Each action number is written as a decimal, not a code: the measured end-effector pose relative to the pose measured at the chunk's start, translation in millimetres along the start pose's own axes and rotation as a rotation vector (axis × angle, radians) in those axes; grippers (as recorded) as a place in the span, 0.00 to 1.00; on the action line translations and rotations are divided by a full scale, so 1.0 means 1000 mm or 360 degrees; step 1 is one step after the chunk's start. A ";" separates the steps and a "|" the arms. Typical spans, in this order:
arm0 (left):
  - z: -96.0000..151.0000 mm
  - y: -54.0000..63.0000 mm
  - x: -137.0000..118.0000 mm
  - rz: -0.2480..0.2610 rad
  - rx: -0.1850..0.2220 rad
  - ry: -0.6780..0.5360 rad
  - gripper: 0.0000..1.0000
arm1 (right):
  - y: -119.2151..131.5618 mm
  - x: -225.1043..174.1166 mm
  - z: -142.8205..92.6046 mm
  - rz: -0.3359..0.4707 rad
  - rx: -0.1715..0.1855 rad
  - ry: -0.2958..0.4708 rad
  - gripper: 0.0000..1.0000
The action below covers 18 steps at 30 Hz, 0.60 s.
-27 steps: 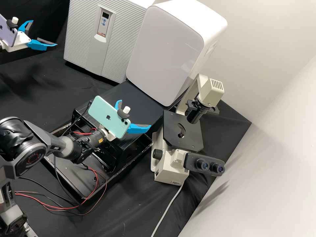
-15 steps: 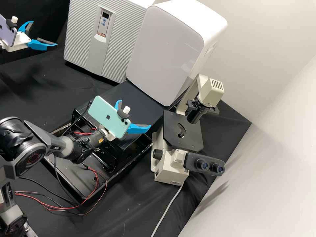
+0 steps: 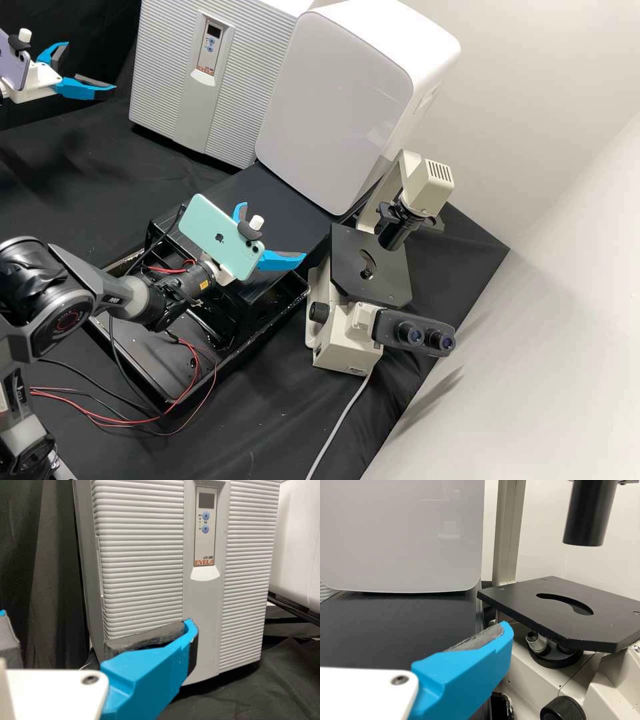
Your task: Open the incubator door
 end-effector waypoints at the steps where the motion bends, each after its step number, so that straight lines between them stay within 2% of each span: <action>1: 0.000 0.000 0.000 0.0000 0.0000 0.0000 1.00 | 0.000 0.000 0.000 0.0000 0.0000 0.0000 1.00; 7: -0.001 0.001 0.001 0.0004 -0.0005 0.0005 1.00 | 0.000 0.000 0.000 0.0000 0.0000 0.0000 1.00; 14: -0.021 0.017 0.028 0.0056 0.0034 -0.0046 1.00 | 0.000 0.000 0.000 0.0000 0.0000 0.0000 1.00; 18: -0.034 0.026 0.043 0.0070 0.0019 -0.0056 1.00 | 0.000 0.000 0.000 0.0000 0.0000 0.0000 1.00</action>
